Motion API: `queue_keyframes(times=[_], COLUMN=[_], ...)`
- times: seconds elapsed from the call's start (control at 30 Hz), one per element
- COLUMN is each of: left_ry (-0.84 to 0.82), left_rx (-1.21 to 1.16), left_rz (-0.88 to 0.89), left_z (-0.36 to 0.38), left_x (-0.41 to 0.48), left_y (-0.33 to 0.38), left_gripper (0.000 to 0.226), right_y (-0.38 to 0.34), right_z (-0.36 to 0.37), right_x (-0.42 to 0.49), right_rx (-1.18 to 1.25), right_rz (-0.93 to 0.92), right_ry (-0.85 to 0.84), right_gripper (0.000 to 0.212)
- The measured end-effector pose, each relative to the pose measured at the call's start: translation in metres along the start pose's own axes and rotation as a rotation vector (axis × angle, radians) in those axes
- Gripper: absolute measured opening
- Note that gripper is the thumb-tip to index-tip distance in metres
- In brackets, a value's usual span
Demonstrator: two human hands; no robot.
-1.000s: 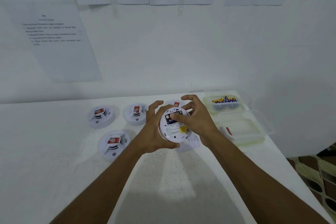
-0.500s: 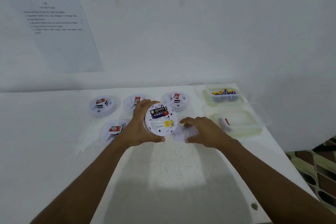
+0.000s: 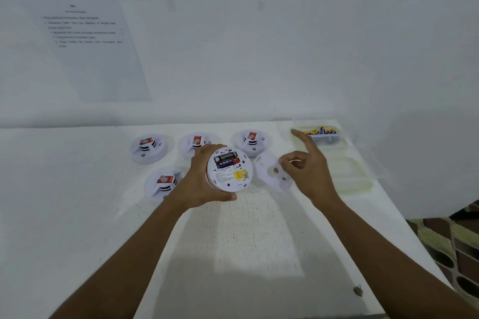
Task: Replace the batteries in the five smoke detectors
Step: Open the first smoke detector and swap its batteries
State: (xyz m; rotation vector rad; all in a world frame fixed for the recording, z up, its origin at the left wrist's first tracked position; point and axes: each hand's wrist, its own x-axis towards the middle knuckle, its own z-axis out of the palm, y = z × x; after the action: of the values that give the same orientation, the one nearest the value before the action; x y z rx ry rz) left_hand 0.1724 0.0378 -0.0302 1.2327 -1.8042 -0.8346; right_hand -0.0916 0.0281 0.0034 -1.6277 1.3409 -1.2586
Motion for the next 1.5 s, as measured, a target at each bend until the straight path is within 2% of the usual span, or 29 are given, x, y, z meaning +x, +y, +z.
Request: queue_keyframes(times=[0.1,0.2,0.3,0.4,0.53,0.63,0.73,0.83,0.97,1.13,1.33,1.5], left_ry=[0.008,0.005,0.001,-0.015,-0.013,-0.015,0.001,-0.006,-0.03,-0.005,-0.026,-0.003], left_rx=[-0.039,-0.047,-0.032,-0.009,-0.002,0.005,0.006,-0.035,-0.049,-0.011,-0.028,-0.047], left_rz=[0.008,0.024,0.045,0.066,0.07,0.083,0.086,0.079,0.043,0.043,0.041,0.058], left_z=[0.006,0.014,0.021,0.027,0.032,0.033,0.032,0.033,0.033,0.033,0.033,0.031], left_x=[0.002,0.006,0.011,0.016,0.017,0.019,0.02,0.021,0.019,0.021,0.024,0.024], left_y=[0.004,0.01,0.015,0.016,0.02,0.021,0.021,0.02,0.021,0.024,0.025,0.028], left_gripper=[0.102,0.105,0.107,0.105,0.097,0.092,0.095,0.102,0.1,0.096,0.096,0.098], right_y=[-0.015,-0.028,-0.035,-0.034,-0.033,-0.03,-0.025,-0.016,-0.013,-0.023,-0.029,-0.037], right_z=[-0.001,0.004,0.013,0.02,0.022,0.023,0.024,0.026,0.028,0.031,0.033,0.03], right_x=[0.001,-0.002,-0.006,-0.005,-0.003,0.0,0.001,0.0,-0.002,-0.003,0.001,0.004], right_rx=[0.302,0.353,0.223,0.044,0.034,-0.094,-0.271,-0.368,-0.387,-0.52,-0.588,-0.589], right_rz=[0.088,0.073,0.0,-0.064,-0.065,-0.14,-0.255,-0.347,-0.361,-0.353,-0.327,-0.306], right_ry=[0.067,0.035,0.003,0.04,0.035,-0.003,-0.007,0.015,0.01,-0.029,-0.076,-0.158], right_gripper=[0.055,0.05,0.045,0.037,0.028,0.02,0.018,0.02,0.024,0.057,0.071,0.064])
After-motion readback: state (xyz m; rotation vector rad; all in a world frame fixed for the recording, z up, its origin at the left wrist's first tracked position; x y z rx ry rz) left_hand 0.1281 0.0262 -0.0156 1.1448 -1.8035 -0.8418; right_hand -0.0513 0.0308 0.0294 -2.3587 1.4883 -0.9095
